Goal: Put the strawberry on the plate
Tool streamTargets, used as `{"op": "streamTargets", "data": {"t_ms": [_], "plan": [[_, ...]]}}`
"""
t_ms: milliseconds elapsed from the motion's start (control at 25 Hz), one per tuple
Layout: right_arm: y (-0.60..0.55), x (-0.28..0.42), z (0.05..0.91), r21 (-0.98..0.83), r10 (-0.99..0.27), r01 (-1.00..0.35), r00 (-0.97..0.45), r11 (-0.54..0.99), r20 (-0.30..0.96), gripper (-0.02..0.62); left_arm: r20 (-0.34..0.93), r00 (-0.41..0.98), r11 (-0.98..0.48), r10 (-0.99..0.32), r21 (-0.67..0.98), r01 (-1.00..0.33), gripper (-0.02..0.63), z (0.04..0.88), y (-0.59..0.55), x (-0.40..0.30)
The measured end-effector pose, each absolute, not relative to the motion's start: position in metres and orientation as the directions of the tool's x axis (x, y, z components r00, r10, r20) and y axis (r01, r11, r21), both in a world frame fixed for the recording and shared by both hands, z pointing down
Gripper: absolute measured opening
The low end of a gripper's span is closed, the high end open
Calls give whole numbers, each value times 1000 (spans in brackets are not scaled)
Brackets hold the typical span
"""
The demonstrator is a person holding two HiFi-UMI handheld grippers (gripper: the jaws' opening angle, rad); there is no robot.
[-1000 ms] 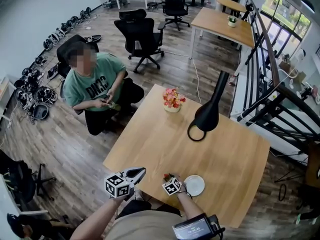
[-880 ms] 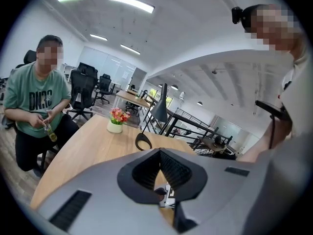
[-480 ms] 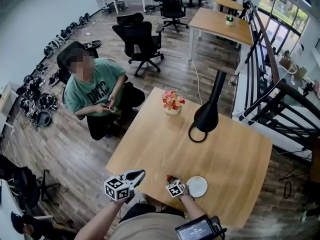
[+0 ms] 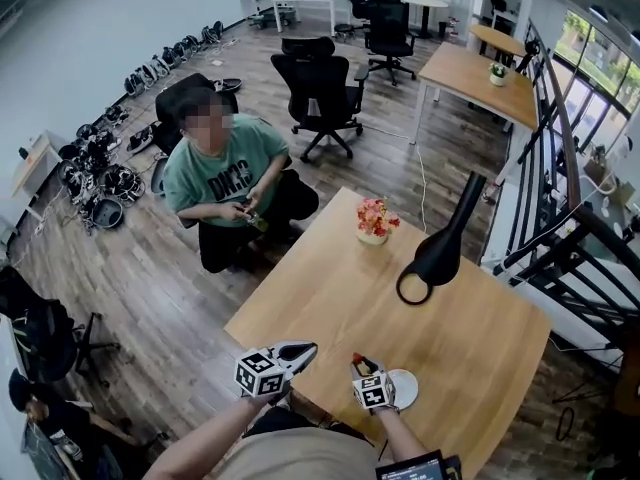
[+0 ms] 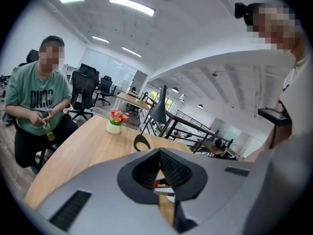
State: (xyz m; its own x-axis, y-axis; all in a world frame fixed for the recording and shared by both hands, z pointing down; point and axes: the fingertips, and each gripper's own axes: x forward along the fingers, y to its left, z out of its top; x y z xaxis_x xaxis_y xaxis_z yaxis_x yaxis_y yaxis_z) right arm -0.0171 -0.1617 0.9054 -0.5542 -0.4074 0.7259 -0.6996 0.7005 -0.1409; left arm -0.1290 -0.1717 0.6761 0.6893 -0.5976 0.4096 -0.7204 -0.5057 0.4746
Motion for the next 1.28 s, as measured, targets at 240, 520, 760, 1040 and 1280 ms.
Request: {"op": "streamTargets", "data": {"t_ms": [240, 520, 760, 1040, 1280], "plan": [[-173, 18, 854, -144, -486, -734, -570, 664, 663, 140, 390, 695, -512, -604, 479, -714, 5, 673, -173, -108], [-191, 45, 793, -139, -580, -759, -589, 636, 562, 140, 365, 690, -509, -625, 479, -715, 5, 664, -178, -100], [-189, 70, 744, -164, -632, -781, -592, 602, 501, 140, 341, 698, -511, -630, 495, -703, 5, 657, -171, -86], [-188, 87, 711, -170, -668, -788, -597, 592, 444, 140, 312, 708, -516, -633, 512, -687, 5, 655, -179, -75], [-178, 118, 698, -193, -690, -807, -581, 558, 432, 140, 283, 736, -539, -615, 530, -655, 4, 655, -183, -50]]}}
